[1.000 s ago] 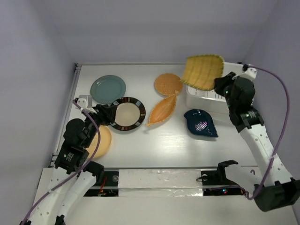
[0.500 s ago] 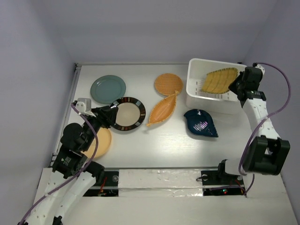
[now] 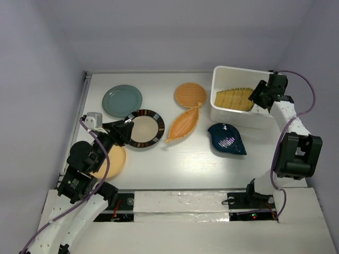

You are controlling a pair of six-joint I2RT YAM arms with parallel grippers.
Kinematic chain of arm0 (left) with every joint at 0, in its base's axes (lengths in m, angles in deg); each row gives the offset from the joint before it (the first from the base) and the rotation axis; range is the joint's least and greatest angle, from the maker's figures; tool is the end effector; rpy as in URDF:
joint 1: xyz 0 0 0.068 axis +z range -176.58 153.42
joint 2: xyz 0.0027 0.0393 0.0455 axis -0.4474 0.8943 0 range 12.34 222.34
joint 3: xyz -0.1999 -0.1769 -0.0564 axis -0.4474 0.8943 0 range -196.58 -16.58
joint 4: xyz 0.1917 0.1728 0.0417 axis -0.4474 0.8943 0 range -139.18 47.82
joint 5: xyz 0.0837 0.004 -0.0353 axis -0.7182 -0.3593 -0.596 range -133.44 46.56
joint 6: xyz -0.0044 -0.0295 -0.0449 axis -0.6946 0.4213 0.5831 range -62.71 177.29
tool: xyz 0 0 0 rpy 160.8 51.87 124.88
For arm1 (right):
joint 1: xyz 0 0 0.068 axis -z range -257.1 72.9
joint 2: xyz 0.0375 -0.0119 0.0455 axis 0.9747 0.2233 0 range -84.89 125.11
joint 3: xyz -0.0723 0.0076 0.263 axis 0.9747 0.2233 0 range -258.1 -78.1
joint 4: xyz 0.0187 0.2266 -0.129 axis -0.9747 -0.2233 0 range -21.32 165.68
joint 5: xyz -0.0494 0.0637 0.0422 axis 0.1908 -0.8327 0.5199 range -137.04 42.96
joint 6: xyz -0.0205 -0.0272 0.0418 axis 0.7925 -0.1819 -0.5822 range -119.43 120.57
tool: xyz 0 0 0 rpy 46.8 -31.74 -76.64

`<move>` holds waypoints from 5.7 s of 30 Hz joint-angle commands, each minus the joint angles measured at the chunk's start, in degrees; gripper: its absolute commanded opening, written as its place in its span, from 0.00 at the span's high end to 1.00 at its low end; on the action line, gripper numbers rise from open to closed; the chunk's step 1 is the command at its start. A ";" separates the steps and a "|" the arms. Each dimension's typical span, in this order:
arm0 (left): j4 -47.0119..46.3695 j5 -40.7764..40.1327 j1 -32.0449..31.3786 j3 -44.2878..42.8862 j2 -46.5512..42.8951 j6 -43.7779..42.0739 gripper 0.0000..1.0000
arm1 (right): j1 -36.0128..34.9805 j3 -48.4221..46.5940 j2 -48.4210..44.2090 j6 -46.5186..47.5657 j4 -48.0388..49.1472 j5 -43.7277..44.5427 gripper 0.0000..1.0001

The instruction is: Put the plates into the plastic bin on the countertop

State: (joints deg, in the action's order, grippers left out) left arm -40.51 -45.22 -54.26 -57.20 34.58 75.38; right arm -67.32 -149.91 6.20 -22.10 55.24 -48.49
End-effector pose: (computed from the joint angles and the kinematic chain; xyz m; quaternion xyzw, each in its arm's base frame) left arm 0.0866 -0.0441 0.3661 0.0421 0.6434 -0.2880 0.7081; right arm 0.3553 -0.0603 0.2832 0.2477 0.8707 0.0591 0.4208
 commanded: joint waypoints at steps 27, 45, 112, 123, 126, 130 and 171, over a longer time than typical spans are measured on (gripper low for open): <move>-0.40 -11.31 -0.36 -1.21 -3.17 0.20 0.95 | -66.55 10.56 0.64 -27.31 34.67 5.15 0.82; -0.32 -13.34 -0.36 -0.60 -4.48 1.25 0.77 | -77.28 -19.59 37.40 -28.56 26.25 4.26 0.52; 0.48 -10.35 -0.36 -0.86 -2.20 0.81 0.82 | -38.23 40.20 -42.48 -31.67 28.40 21.57 1.00; 1.35 -11.05 -0.36 -1.04 -2.90 0.99 0.94 | -58.30 35.07 -16.24 -47.54 28.79 37.13 0.40; 1.62 -10.79 -0.36 -1.04 -3.08 0.99 0.92 | -58.30 35.60 -12.79 -48.60 34.06 38.28 0.35; 1.53 -10.70 -0.36 -1.13 -3.08 0.90 0.90 | -58.30 31.65 -5.32 -50.36 32.23 37.59 0.36; 1.70 -10.61 -1.41 -1.04 -2.99 1.16 0.83 | -21.35 15.92 -33.09 -20.90 15.79 33.46 1.00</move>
State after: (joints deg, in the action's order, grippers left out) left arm -37.54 -55.89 -55.40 -57.20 32.02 76.69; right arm -94.96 -130.86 -29.69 -45.25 68.92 -8.69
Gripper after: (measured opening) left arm 0.165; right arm 0.114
